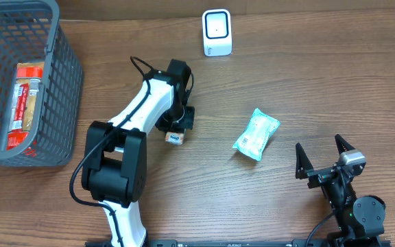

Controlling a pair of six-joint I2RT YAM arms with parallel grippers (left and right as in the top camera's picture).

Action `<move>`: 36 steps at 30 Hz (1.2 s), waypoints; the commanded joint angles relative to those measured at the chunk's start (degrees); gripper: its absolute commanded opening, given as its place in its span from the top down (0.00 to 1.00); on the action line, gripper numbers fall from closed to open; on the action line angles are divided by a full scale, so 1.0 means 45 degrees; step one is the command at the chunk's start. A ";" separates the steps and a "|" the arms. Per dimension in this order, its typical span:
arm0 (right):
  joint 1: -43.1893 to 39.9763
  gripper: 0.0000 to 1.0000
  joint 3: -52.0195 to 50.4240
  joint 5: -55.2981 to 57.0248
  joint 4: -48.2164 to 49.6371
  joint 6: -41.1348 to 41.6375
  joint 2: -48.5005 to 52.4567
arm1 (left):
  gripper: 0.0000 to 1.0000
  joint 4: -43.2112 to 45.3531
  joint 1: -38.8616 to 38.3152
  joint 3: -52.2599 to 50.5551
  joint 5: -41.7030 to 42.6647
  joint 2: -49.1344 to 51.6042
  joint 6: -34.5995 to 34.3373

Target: Scan the item barcode

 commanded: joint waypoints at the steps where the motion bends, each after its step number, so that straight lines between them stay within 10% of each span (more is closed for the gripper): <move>1: -0.0039 0.00 -0.0131 0.0063 0.0058 -0.0058 -0.0112 | 0.96 0.0233 -0.0015 -0.0505 0.0345 0.0039 -0.0233; 36: -0.0039 0.00 -0.0131 0.0058 0.0058 -0.0058 -0.0112 | 0.96 0.0476 -0.1870 0.0267 -0.1914 -0.0087 -0.1622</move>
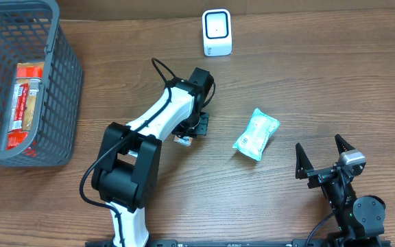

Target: Scan the item barcode

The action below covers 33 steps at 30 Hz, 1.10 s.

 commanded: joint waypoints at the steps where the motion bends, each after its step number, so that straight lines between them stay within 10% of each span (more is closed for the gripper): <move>1: -0.0039 0.00 -0.0131 0.0063 0.0058 -0.0049 -0.0112 | 0.96 -0.0185 -0.0102 0.0607 -0.0423 -0.0155 -0.0311; 33: -0.0039 0.00 -0.0131 0.0063 0.0058 -0.0049 -0.0112 | 0.96 -0.0024 -0.0189 0.0131 0.0262 -0.0413 -0.0296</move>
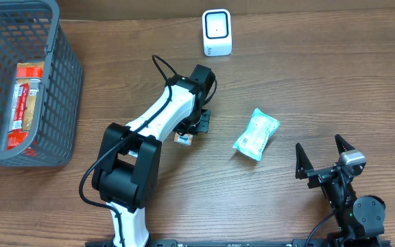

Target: Scan the item barcode

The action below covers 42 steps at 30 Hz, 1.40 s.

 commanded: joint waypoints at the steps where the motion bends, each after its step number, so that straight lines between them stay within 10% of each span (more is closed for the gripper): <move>1: -0.0039 0.00 -0.0131 0.0058 0.0053 -0.0058 -0.0112 | 0.96 0.0165 -0.0121 -0.0296 0.0209 -0.0403 -0.0214; 42: -0.0039 0.00 -0.0131 0.0063 0.0053 -0.0058 -0.0112 | 0.92 -0.0146 -0.0170 0.0364 0.0733 -0.0408 -0.0175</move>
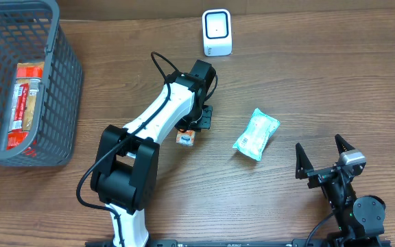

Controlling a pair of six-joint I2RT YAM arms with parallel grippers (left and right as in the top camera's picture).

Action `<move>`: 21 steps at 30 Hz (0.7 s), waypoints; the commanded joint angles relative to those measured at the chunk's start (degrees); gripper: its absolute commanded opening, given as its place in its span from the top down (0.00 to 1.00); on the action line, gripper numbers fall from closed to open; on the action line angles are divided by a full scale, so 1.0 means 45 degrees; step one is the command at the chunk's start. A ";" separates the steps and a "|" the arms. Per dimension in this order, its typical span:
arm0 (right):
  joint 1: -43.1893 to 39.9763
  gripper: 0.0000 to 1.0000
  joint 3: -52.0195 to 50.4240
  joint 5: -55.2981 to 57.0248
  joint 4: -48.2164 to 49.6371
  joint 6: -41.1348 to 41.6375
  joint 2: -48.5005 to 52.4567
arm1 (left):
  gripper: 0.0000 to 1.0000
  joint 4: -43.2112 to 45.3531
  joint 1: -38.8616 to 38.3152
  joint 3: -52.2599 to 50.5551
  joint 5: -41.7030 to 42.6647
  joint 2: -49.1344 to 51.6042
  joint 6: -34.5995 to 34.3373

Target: Scan the item barcode

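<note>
In the overhead view my left gripper (192, 129) hangs over the middle of the table, shut on a small orange, white and blue box (186, 138) that pokes out below its dark fingers. The white barcode scanner (217, 33) stands at the far edge, well beyond the box. A teal snack pack (256, 134) lies flat to the right of the left gripper. My right gripper (324, 159) rests near the front right, open with nothing in it.
A grey wire basket (64, 89) fills the far left and holds a red packet (26, 96). The left arm (160, 116) stretches diagonally from its base at the front.
The left gripper with the small box has shifted very slightly right and away from me. The right arm, the teal pack and the scanner have not moved.
The left gripper first held the small box left of the table's middle. Then it was further right, nearer the teal pack, with the box still in it. It has stayed about there since, with only small shifts. The right gripper stayed open and still.
</note>
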 commanded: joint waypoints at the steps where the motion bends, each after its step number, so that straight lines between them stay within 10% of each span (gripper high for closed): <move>1: -0.0034 0.00 -0.0131 0.0063 0.0058 -0.0053 -0.0112 | 0.92 0.0019 -0.0170 -0.0141 0.0204 -0.0233 -0.0175; 21: -0.0034 0.00 -0.0131 0.0058 0.0058 -0.0053 -0.0112 | 0.92 0.1307 -0.0170 -0.1661 0.0719 -0.0233 -0.0180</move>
